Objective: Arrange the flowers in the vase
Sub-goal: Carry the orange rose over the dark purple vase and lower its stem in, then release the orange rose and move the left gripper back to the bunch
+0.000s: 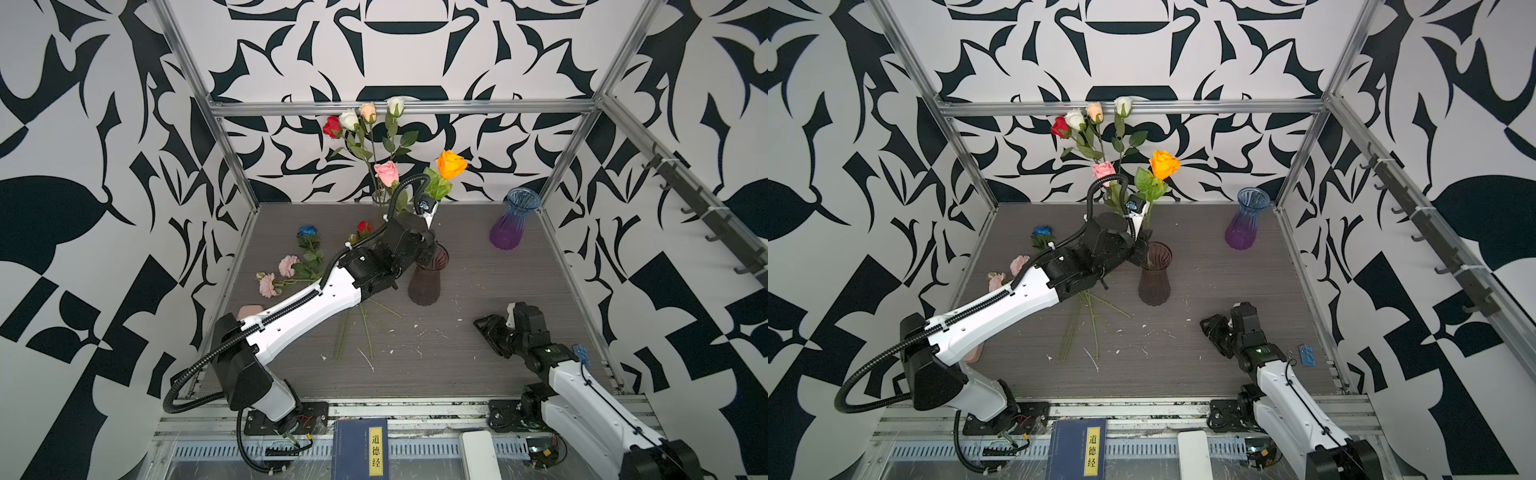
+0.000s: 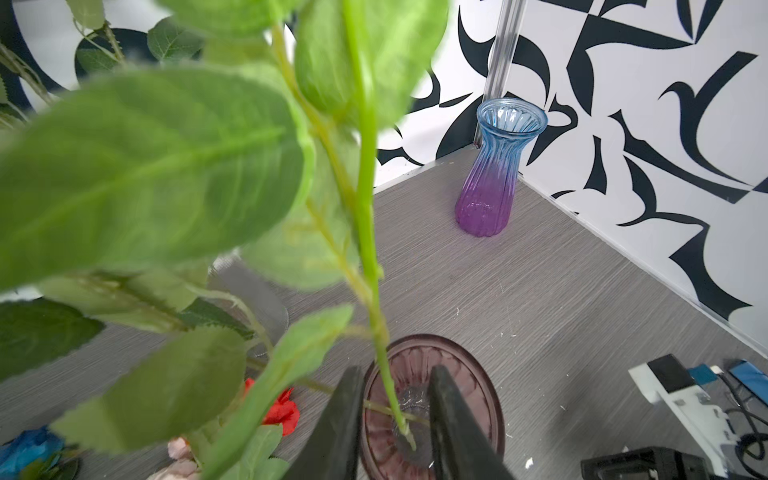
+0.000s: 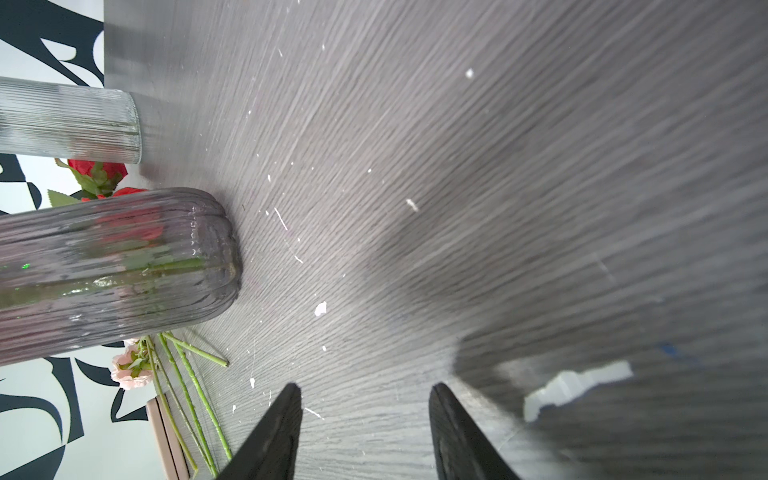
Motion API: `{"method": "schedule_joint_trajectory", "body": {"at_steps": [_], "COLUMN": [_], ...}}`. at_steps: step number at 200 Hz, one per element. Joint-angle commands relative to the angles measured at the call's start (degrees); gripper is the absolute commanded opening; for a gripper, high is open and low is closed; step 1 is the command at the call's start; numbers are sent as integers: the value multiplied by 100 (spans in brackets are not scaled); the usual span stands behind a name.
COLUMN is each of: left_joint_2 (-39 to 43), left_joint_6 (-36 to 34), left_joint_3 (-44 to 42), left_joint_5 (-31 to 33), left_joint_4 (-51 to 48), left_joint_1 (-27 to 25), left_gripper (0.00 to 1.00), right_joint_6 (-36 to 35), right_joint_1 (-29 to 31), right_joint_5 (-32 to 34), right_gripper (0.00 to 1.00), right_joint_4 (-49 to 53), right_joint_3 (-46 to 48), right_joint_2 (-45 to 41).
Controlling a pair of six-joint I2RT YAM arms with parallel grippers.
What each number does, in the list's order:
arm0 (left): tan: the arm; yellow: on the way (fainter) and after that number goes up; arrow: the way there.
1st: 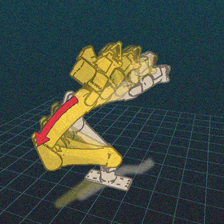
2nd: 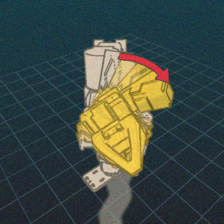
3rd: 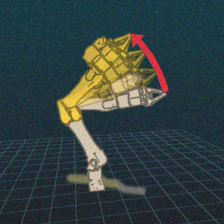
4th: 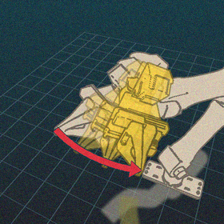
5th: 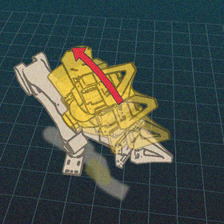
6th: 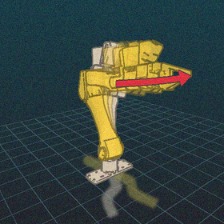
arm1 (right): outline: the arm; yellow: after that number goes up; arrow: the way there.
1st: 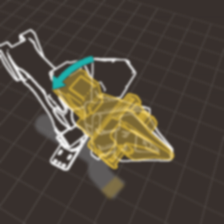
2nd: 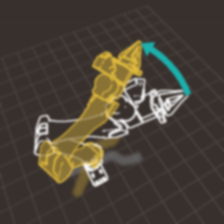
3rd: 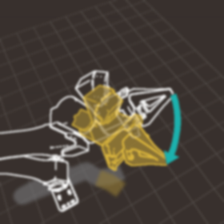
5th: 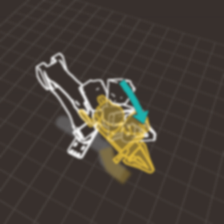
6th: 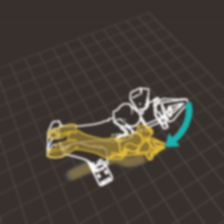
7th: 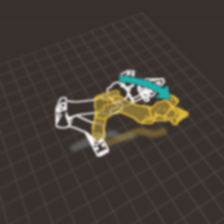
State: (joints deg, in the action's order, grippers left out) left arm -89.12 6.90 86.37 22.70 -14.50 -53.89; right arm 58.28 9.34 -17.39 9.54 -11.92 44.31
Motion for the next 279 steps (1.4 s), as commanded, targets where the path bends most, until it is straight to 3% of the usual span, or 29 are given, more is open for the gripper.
{"method": "schedule_joint_trajectory", "body": {"at_steps": [1,104,148,167,213,240,279], "left_joint_2": [105,414,938,1316,2231,2268,1792], "left_joint_6": [101,145,392,903,2375,2589,2372], "left_joint_3": [115,-31,-571,-1080,-2415,-2760,-2985], "left_joint_5": [-54,4,75,-291,-1611,-2067,-2572], "left_joint_4": [-61,-5,40,29,-76,-257,-227], "left_joint_1": [27,36,101,436,2032,2614,2814], "left_gripper": [31,31,32,34,33,33,33], "right_joint_6": [-98,-89,-89,-93,-89,-89,-87], "right_joint_1": [-20,-20,-23,-27,-29,-27,-28], "right_joint_5": [-28,-28,-28,-37,-45,-45,-45], "right_gripper": [53,53,53,53,53,53,53], "right_joint_4": [-88,-84,-76,-84,-94,-111,-119], "right_joint_3": [6,6,6,11,9,8,-1], "right_joint_2": [-19,-19,-28,-15,7,40,69]}}
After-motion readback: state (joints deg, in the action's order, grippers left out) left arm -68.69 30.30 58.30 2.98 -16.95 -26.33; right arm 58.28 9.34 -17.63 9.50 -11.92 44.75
